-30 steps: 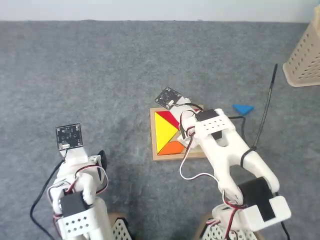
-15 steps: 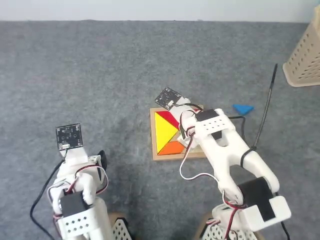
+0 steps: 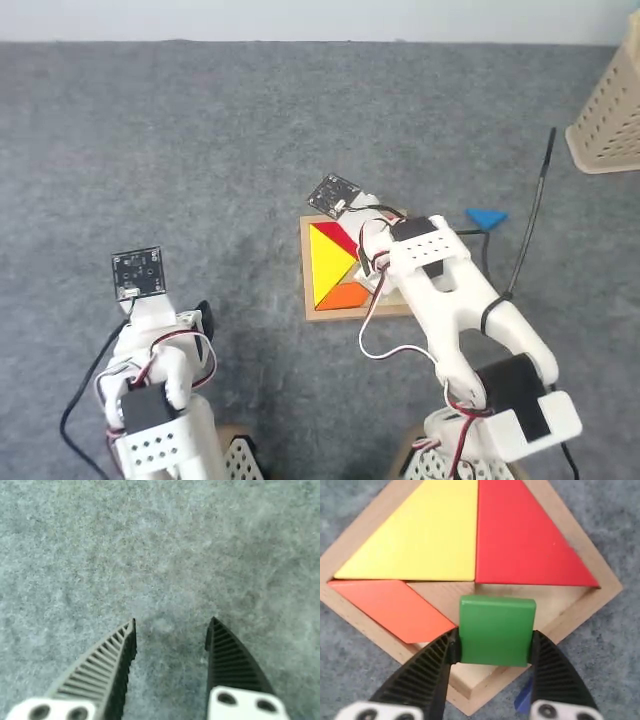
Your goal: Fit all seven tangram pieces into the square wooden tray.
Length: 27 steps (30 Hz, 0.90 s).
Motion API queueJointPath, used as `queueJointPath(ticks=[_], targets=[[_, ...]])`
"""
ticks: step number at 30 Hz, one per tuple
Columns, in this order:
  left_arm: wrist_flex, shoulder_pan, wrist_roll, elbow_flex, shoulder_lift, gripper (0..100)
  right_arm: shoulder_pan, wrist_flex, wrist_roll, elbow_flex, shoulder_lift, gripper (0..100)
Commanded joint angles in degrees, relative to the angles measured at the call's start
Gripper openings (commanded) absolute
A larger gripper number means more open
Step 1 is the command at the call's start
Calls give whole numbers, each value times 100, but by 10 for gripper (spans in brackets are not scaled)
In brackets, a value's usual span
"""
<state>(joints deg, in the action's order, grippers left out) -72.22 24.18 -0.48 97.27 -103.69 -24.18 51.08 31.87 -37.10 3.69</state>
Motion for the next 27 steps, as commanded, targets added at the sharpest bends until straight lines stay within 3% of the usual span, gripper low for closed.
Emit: queueJointPath(ticks=[1,11,20,27], targets=[[-26,-18,-26,-75,-79,216,-31,22,97,334,48,227],[-26,-18,-26,-75,-79,216,-22,-13,79,334,75,252],[-26,-18,-26,-75,-79,216,-22,-31,53,343,92,43],[-26,-18,-26,-75,-79,216,-13,-400,-440,290,22,31]])
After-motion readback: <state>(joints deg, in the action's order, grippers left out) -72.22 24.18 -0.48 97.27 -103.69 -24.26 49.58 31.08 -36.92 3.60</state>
